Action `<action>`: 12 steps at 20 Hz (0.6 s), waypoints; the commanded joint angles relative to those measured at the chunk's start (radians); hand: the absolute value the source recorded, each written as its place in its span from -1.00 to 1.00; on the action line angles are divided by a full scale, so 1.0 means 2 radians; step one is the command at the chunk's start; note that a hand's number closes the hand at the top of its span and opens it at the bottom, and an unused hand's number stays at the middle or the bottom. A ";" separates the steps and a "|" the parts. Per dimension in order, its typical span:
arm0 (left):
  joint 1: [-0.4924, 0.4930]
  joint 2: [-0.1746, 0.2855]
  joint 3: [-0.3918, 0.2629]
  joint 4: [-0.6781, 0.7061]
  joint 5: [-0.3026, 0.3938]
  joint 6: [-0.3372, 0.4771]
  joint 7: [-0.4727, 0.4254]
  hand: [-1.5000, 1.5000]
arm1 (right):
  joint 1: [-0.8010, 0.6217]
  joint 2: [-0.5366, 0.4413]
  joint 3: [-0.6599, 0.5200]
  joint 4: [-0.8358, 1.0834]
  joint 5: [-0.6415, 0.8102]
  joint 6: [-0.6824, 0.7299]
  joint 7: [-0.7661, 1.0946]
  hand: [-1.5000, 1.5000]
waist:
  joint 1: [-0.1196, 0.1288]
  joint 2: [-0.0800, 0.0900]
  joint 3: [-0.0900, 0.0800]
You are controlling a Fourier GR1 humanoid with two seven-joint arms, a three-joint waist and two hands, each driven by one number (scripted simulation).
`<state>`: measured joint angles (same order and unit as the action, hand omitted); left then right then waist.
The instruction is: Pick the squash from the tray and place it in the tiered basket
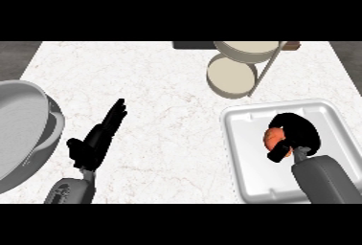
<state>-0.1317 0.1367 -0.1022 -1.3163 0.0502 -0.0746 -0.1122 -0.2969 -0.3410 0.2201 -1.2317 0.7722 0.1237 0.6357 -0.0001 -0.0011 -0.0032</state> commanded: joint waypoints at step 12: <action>0.017 0.004 0.028 -0.008 -0.007 -0.015 -0.005 0.00 | 0.048 0.063 -0.029 -0.061 0.095 -0.065 0.106 1.00 | -0.012 -0.004 0.001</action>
<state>-0.0974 0.1434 -0.0544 -1.3327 0.0394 -0.1152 -0.1239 -0.2677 -0.2777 0.1628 -1.2775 0.8949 0.0558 0.6454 -0.0054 -0.0033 -0.0012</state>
